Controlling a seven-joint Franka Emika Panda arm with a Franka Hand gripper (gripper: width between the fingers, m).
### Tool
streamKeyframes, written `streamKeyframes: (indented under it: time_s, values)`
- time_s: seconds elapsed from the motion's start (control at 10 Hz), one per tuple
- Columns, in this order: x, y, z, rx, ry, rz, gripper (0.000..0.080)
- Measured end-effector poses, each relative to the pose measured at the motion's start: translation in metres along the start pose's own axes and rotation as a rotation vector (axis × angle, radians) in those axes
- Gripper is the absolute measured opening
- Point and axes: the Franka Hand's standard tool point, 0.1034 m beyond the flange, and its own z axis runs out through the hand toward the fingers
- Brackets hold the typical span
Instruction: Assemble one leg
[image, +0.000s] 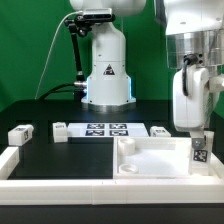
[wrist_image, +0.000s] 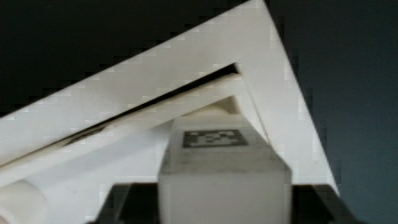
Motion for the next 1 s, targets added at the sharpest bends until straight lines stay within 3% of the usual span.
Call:
streamKeyframes:
  time_s: [0.1, 0.2, 0.3, 0.4, 0.5, 1.0]
  values:
    - [0.0000, 0.0000, 0.0001, 0.000, 0.000, -0.001, 0.0295]
    - [0.0001, 0.0002, 0.0005, -0.001, 0.001, -0.002, 0.0371]
    - [0.0001, 0.0002, 0.0005, 0.000, 0.001, -0.002, 0.0371]
    - [0.0001, 0.0002, 0.0006, 0.000, 0.001, -0.002, 0.0552]
    - [0.0001, 0.0002, 0.0007, 0.000, 0.001, -0.002, 0.0619]
    - [0.0002, 0.0003, 0.0008, 0.000, 0.001, -0.003, 0.0649]
